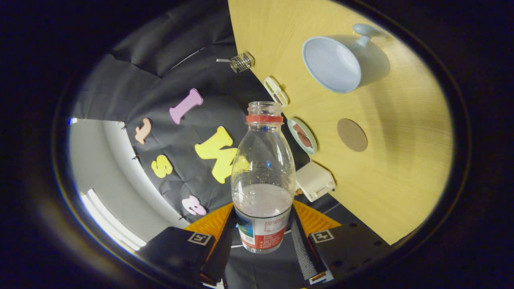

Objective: Take the bottle from table, then pour the juice into the cup, finally place the bottle on the coaster

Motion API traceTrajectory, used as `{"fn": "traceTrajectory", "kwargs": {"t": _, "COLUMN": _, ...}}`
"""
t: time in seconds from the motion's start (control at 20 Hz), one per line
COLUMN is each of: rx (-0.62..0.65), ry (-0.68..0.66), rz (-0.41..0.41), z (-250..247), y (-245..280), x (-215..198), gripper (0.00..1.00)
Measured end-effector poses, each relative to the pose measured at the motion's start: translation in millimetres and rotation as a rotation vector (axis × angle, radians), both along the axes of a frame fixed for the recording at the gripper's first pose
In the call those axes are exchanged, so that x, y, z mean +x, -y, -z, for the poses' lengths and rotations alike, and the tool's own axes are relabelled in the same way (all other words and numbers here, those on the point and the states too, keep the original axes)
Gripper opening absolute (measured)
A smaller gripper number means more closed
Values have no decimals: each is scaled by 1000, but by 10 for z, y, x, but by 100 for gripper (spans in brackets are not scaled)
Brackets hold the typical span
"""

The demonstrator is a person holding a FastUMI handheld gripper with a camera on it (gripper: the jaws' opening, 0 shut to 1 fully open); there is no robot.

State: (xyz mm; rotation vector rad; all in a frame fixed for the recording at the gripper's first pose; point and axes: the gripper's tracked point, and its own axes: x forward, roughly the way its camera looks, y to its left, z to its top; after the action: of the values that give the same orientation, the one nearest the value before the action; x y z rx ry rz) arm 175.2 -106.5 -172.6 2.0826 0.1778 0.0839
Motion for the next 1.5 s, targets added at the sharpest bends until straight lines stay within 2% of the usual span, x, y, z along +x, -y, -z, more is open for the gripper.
{"fn": "traceTrajectory", "kwargs": {"t": 0.15, "rx": -95, "ry": 17, "rz": -35, "z": -34, "y": -117, "x": -46, "gripper": 75}}
{"fn": "traceTrajectory", "kwargs": {"t": 0.4, "rx": -346, "ry": 10, "rz": -98, "z": 120, "y": -239, "x": -154, "gripper": 75}}
{"fn": "traceTrajectory", "kwargs": {"t": 0.55, "rx": -529, "ry": -4, "rz": -152, "z": 312, "y": -348, "x": -308, "gripper": 75}}
{"fn": "traceTrajectory", "kwargs": {"t": 0.75, "rx": -764, "ry": 42, "rz": -181, "z": 288, "y": -403, "x": -455, "gripper": 75}}
{"fn": "traceTrajectory", "kwargs": {"t": 0.9, "rx": -1049, "ry": 76, "rz": -218, "z": 279, "y": -450, "x": -609, "gripper": 75}}
{"fn": "traceTrajectory", "kwargs": {"t": 1.05, "rx": -1295, "ry": 78, "rz": -205, "z": 302, "y": -338, "x": -763, "gripper": 76}}
{"fn": "traceTrajectory", "kwargs": {"t": 1.35, "rx": -1595, "ry": 75, "rz": -160, "z": 250, "y": -211, "x": -830, "gripper": 76}}
{"fn": "traceTrajectory", "kwargs": {"t": 1.5, "rx": -1701, "ry": 73, "rz": -149, "z": 210, "y": -234, "x": -835, "gripper": 76}}
